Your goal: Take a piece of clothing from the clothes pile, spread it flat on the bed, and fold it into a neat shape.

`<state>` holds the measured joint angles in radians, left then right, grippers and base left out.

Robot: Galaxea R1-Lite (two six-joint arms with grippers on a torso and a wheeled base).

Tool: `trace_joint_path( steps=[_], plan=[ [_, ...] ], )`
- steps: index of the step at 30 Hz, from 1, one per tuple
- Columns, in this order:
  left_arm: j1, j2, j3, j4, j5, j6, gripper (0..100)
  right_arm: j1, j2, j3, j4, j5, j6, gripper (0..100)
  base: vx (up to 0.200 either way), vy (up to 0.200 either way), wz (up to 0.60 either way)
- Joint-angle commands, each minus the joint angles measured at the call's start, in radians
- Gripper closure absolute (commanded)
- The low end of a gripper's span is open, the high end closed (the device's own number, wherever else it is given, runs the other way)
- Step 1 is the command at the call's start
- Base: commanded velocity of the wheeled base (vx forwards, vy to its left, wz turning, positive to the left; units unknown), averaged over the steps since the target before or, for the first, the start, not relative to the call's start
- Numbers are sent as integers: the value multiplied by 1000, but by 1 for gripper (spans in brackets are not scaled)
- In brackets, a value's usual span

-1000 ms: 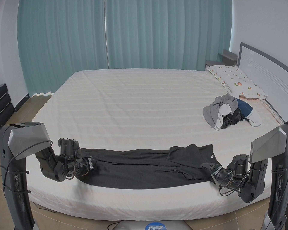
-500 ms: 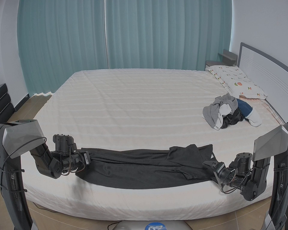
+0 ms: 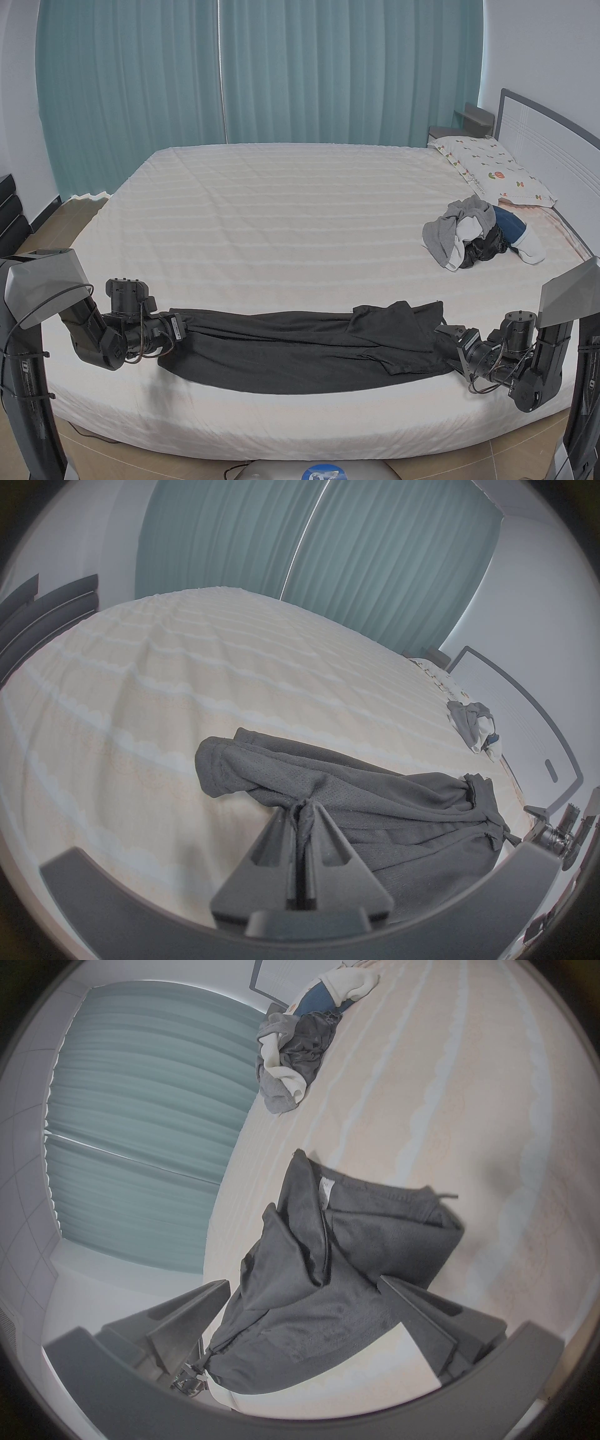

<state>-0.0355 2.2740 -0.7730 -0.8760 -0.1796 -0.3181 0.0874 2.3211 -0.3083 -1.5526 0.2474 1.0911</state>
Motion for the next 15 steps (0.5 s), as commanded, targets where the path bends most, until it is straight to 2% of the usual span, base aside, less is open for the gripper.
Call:
trace_joint_path(
  steps=[1,5,8,14,15],
  plan=[
    [2,9,-6,2,-1,-4,100,-20,-8,-5,-11,6,1,0,0,0,0],
    [5,9,-5,2,-3,-4,100,-28,-25,-8,-11,3,3,0,0,0,0],
    [22,10,-8,0,-3,-4,100,-49,-77,-5,-9,6,1,0,0,200,0],
    [28,13,-9,-6,-5,-4,100,-95,-115,-8,-9,7,1,0,-200,200,0],
    [28,13,-6,-9,-5,-4,100,-98,-112,-9,-9,7,1,0,0,0,0]
  ],
)
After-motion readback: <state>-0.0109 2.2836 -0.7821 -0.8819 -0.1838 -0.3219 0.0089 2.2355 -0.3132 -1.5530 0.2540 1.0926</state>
